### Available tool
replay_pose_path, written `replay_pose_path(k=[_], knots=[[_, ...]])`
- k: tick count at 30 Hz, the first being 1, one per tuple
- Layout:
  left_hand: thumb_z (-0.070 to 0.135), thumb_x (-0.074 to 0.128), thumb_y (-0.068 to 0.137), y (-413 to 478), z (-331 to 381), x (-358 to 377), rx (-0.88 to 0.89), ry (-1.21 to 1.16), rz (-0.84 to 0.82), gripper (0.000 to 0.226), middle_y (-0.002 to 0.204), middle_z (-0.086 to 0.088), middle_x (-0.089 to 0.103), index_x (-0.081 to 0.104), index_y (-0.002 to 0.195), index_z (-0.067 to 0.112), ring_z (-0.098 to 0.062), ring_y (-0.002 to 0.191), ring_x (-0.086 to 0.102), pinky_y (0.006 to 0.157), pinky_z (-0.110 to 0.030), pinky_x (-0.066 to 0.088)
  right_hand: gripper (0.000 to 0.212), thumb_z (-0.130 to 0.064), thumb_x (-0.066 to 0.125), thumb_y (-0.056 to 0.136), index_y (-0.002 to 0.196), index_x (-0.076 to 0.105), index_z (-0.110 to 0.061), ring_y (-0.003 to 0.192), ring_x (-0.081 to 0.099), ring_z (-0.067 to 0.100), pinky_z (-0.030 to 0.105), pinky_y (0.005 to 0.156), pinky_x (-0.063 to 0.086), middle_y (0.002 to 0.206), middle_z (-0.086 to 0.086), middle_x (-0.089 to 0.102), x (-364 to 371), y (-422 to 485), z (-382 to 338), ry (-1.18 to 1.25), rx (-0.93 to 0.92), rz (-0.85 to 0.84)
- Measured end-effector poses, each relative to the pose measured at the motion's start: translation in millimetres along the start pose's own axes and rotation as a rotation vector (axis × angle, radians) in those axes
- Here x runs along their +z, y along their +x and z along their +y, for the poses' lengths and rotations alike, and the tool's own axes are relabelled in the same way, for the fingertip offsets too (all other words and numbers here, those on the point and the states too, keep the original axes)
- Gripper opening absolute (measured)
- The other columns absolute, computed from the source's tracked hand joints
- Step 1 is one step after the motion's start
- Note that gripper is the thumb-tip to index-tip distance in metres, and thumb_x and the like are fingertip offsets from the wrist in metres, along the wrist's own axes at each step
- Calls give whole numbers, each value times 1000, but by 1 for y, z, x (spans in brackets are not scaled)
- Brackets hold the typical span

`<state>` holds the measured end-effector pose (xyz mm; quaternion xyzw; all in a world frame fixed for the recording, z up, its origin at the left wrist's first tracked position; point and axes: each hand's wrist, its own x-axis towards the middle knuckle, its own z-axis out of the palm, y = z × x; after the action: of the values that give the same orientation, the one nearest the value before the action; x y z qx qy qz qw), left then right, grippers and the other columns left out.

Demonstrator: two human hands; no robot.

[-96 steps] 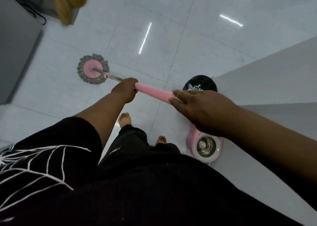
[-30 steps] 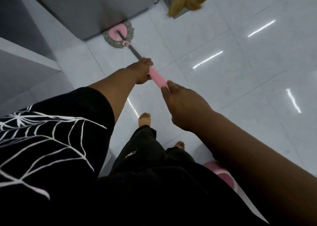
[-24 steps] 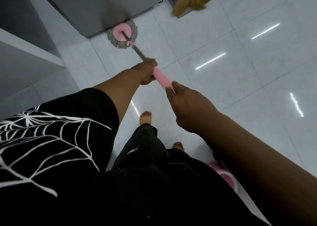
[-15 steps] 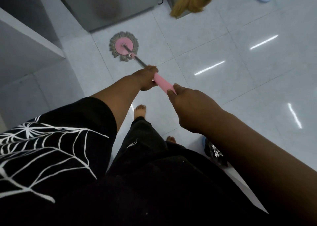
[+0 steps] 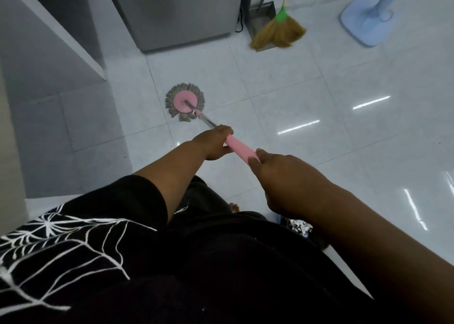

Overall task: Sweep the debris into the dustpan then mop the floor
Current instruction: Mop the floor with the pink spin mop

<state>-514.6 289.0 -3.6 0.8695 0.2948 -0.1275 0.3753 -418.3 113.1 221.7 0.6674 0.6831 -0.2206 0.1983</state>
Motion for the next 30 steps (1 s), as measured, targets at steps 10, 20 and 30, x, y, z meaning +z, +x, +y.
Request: replay_pose_path(k=[10, 20, 30], knots=[[29, 65, 90, 27, -60, -54, -89, -65, 56, 52, 142, -6, 40, 41, 133, 14, -29, 111, 55, 91, -35, 44, 56, -14, 60, 86, 138, 42, -4, 72, 55, 21, 24, 64, 34, 135, 18, 51, -29, 88, -10, 6, -34, 21], [22, 67, 89, 79, -196, -169, -169, 1, 31, 59, 149, -11, 35, 38, 139, 9, -33, 123, 51, 103, -39, 41, 57, -15, 63, 88, 139, 43, 0, 90, 63, 26, 31, 79, 51, 133, 23, 50, -95, 251, -48, 4, -89, 85], [23, 67, 88, 85, -225, -188, -207, -1, 28, 62, 152, -10, 31, 36, 141, 10, -33, 126, 49, 107, -41, 39, 47, -12, 60, 88, 132, 49, 0, 87, 63, 25, 31, 78, 51, 127, 22, 55, -108, 281, -60, -6, -104, 127]])
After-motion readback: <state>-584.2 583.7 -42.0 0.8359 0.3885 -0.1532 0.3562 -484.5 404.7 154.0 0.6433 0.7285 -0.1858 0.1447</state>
